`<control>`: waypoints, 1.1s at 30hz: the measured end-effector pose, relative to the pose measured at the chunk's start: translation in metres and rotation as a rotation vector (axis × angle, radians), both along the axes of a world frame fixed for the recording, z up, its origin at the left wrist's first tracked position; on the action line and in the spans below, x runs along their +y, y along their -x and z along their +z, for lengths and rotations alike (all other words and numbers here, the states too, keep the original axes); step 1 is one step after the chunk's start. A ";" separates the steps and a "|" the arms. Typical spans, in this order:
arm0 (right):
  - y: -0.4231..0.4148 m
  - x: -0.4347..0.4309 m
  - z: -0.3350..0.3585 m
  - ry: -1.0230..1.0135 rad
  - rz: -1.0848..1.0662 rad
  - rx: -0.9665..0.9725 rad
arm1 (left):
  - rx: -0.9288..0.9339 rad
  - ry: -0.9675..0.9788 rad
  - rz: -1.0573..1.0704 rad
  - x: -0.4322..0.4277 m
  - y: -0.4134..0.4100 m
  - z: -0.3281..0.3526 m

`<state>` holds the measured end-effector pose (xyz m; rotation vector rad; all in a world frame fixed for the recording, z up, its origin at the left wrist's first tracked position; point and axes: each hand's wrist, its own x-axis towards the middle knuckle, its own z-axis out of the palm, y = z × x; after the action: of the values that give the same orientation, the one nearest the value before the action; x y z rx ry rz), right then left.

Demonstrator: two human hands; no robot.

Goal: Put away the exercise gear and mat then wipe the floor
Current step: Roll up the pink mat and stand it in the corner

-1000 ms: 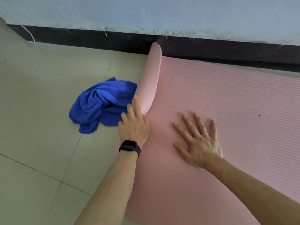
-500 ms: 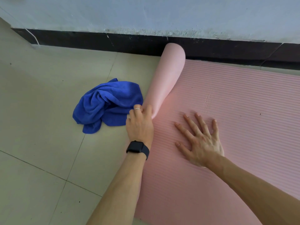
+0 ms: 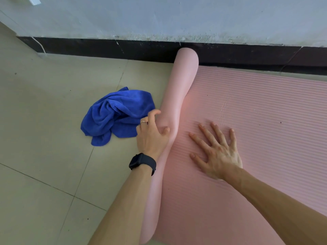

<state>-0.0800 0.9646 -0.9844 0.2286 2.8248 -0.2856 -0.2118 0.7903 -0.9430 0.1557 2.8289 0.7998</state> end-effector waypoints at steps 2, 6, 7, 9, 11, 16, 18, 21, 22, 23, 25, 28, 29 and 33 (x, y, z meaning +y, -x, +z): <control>0.000 0.000 -0.001 -0.002 0.002 -0.004 | -0.152 0.050 0.092 0.004 0.002 0.001; -0.001 0.003 -0.004 0.000 0.024 0.014 | -0.298 0.106 0.124 0.016 -0.010 -0.004; -0.001 0.003 -0.004 0.005 0.035 0.021 | -0.282 0.111 0.142 0.020 -0.014 -0.005; -0.003 0.005 -0.006 0.020 0.045 0.030 | -0.239 0.151 0.146 0.025 -0.019 -0.007; -0.001 0.007 -0.006 0.048 0.023 0.019 | -0.177 0.208 0.115 0.029 -0.020 -0.009; 0.000 0.011 0.003 0.251 -0.056 0.042 | 0.049 0.353 0.032 0.048 -0.053 -0.014; 0.008 0.018 0.010 0.515 -0.185 0.046 | 0.066 0.384 0.033 0.058 -0.063 -0.012; 0.021 0.031 0.035 0.903 -0.450 0.015 | -0.048 0.411 -0.027 0.064 -0.068 -0.012; 0.020 0.034 0.045 0.995 -0.511 0.006 | -0.107 0.419 -0.042 0.066 -0.069 -0.012; 0.015 0.036 0.054 1.066 -0.545 -0.016 | -0.172 0.401 -0.044 0.070 -0.070 -0.012; -0.003 0.038 0.064 1.126 -0.566 -0.041 | -0.296 0.310 -0.032 0.080 -0.071 -0.005; -0.030 0.039 0.064 1.103 -0.661 -0.018 | -0.382 0.179 -0.033 0.084 -0.067 0.011; -0.038 0.038 0.062 1.088 -0.688 -0.011 | -0.404 0.141 -0.044 0.080 -0.062 0.015; -0.056 0.031 0.058 0.994 -0.714 0.021 | -0.370 0.119 -0.077 0.064 -0.052 0.025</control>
<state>-0.0237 0.9952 -0.9269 0.9522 2.1456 -1.7261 -0.1598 0.8543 -0.9179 0.0872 2.4947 0.5738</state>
